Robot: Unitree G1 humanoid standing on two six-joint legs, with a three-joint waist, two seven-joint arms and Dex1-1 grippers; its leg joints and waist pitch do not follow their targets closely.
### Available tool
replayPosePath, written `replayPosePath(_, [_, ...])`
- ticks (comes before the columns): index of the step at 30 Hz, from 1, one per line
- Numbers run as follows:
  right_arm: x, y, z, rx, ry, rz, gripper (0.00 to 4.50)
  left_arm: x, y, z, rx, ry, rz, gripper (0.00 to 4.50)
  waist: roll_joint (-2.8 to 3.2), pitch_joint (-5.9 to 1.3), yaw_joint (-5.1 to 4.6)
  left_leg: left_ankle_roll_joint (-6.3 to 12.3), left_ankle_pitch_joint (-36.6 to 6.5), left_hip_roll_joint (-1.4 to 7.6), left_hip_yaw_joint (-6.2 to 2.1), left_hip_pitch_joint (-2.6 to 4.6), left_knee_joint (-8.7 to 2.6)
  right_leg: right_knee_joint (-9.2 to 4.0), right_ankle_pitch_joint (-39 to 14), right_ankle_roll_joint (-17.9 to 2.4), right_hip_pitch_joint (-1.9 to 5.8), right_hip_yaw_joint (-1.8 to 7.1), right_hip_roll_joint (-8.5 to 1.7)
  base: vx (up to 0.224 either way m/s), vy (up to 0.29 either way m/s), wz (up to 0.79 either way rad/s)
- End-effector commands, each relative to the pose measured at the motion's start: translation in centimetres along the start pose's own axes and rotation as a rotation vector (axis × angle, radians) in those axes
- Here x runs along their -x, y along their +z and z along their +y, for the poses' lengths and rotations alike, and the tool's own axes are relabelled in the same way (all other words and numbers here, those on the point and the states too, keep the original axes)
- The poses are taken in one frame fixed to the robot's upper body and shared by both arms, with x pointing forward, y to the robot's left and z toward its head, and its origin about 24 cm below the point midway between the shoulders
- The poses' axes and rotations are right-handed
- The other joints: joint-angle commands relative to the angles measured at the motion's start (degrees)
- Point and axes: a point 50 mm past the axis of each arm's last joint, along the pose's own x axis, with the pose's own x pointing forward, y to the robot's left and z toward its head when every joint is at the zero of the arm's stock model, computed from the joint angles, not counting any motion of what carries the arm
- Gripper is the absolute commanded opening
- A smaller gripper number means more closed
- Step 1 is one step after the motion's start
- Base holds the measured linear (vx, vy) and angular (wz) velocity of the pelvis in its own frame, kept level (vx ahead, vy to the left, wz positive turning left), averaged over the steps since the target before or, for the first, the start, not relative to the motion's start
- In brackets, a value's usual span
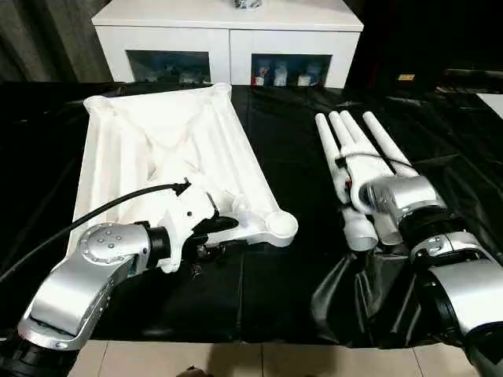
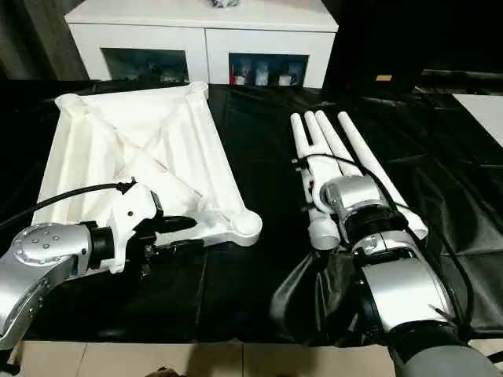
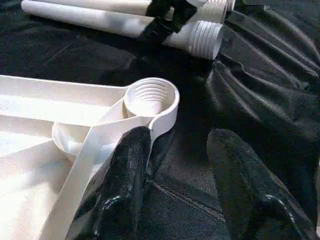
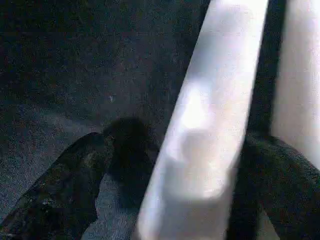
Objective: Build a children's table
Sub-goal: Pick table leg
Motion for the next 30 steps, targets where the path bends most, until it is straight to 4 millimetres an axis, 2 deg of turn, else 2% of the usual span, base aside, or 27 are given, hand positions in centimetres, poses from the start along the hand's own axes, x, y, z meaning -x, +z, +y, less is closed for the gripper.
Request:
replayPosePath(1, [0.3,0.7,-0.3,-0.038,-0.005,-0.002,4.50,-0.1,0.6,-0.1,-0.032,-0.010,-0.011,2.18,0.11,-3.55,-0.08,-0.07,-3.1,3.15,-0.58,0.72,-4.06,-3.40,3.4,-16.9,2.65,2.73,-4.39,0.000,0.000,0.00])
replayPosePath(4, [0.3,0.4,-0.3,-0.071,0.006,0.011,4.50,-0.1,0.8,-0.1,-0.038,-0.015,-0.014,2.18,0.17,-3.44,-0.11,-0.39,-4.3,3.15,-0.60,0.66,-4.13,-3.47,1.9,-16.8,2.60,2.69,-4.31,0.000,0.000,0.00])
replayPosePath(6, [0.3,0.3,-0.4,-0.084,0.009,0.016,4.13,-0.1,1.0,-0.1,-0.041,-0.018,-0.018,2.26,0.21,-3.45,-0.11,-0.61,-4.7,3.18,-0.61,0.70,-4.16,-3.49,1.4,-16.7,2.55,2.71,-4.35,0.000,0.000,0.00])
replayPosePath(8, [0.2,0.2,-0.4,-0.095,0.014,0.019,4.13,-0.1,1.0,-0.1,-0.043,-0.021,-0.020,2.26,0.28,-3.52,-0.11,-0.62,-4.4,3.18,-0.62,0.72,-4.12,-3.41,2.0,-16.8,2.58,2.69,-4.34,0.000,0.000,0.00])
replayPosePath(10, [0.2,0.2,-0.4,-0.109,0.022,0.022,3.78,-0.1,1.1,-0.1,-0.045,-0.026,-0.026,2.26,0.17,-3.59,-0.06,-0.50,-3.9,3.13,-0.57,0.68,-4.05,-3.32,2.9,-17.1,2.60,2.65,-4.28,0.000,0.000,0.00])
replayPosePath(14, [0.2,0.3,-0.4,-0.145,0.031,0.014,3.47,-0.1,1.4,0.1,-0.052,-0.017,-0.037,2.26,0.34,-3.58,-0.07,-0.47,-4.1,3.18,-0.58,0.75,-4.06,-3.33,2.7,-17.2,2.51,2.60,-4.25,0.000,0.000,0.00])
replayPosePath(17, [0.2,0.3,-0.4,-0.161,0.040,0.014,3.20,-0.2,1.6,0.1,-0.054,-0.013,-0.044,2.26,0.16,-3.59,-0.04,-0.31,-3.7,3.17,-0.56,0.65,-4.04,-3.28,3.2,-17.2,2.63,2.62,-4.30,0.000,0.000,0.00])
replayPosePath(18, [0.2,0.2,-0.3,-0.164,0.044,0.016,3.13,-0.3,1.6,0.1,-0.058,-0.012,-0.043,2.26,0.32,-3.61,0.00,-0.27,-3.5,3.15,-0.56,0.66,-3.99,-3.26,3.2,-17.2,2.61,2.59,-4.31,0.000,0.000,0.00])
replayPosePath(20, [0.2,0.1,-0.3,-0.167,0.046,0.019,2.92,-0.3,1.6,0.2,-0.062,-0.010,-0.042,2.26,0.10,-3.64,0.00,-0.13,-3.4,3.19,-0.53,0.67,-3.99,-3.27,3.3,-17.3,2.64,2.58,-4.31,0.000,0.000,0.00])
replayPosePath(25, [0.1,-0.1,-0.3,-0.175,0.049,0.026,2.55,-0.4,1.7,0.2,-0.065,-0.002,-0.046,2.26,0.22,-3.58,-0.02,-0.17,-3.7,3.20,-0.52,0.65,-4.01,-3.33,2.5,-17.2,2.57,2.58,-4.30,0.000,0.000,0.00])
replayPosePath(26, [0.0,-0.1,-0.2,-0.176,0.050,0.028,2.43,-0.4,1.7,0.2,-0.064,0.000,-0.047,2.26,0.11,-3.59,-0.03,-0.21,-3.8,3.20,-0.51,0.65,-4.01,-3.35,2.5,-17.3,2.58,2.58,-4.30,0.000,0.000,0.00])
replayPosePath(27, [0.0,-0.2,-0.2,-0.182,0.052,0.029,2.35,-0.4,1.8,0.2,-0.063,0.005,-0.053,2.26,-0.23,-3.59,-0.06,-0.08,-3.6,3.20,-0.47,0.62,-4.04,-3.37,2.5,-17.2,2.62,2.58,-4.29,0.000,0.000,0.00])
replayPosePath(28, [0.0,-0.2,-0.2,-0.183,0.053,0.029,2.31,-0.4,1.8,0.2,-0.063,0.007,-0.055,2.26,0.04,-3.62,0.01,-0.04,-3.4,3.21,-0.51,0.63,-3.98,-3.28,2.6,-17.3,2.61,2.61,-4.37,0.000,0.000,0.00])
replayPosePath(29, [0.1,0.0,-0.2,-0.202,0.060,0.018,2.22,-0.5,2.0,0.6,-0.052,0.041,-0.084,2.26,0.00,-3.59,-0.02,0.01,-3.3,3.20,-0.50,0.63,-3.99,-3.30,2.7,-17.3,2.59,2.59,-4.31,0.000,0.000,0.00])
replayPosePath(30, [0.2,0.2,-0.3,-0.208,0.061,0.012,2.22,-0.6,2.2,0.8,-0.045,0.062,-0.101,2.26,-0.31,-3.60,-0.12,0.15,-3.3,3.23,-0.44,0.58,-4.00,-3.34,2.9,-17.3,2.67,2.64,-4.30,0.000,0.000,0.00])
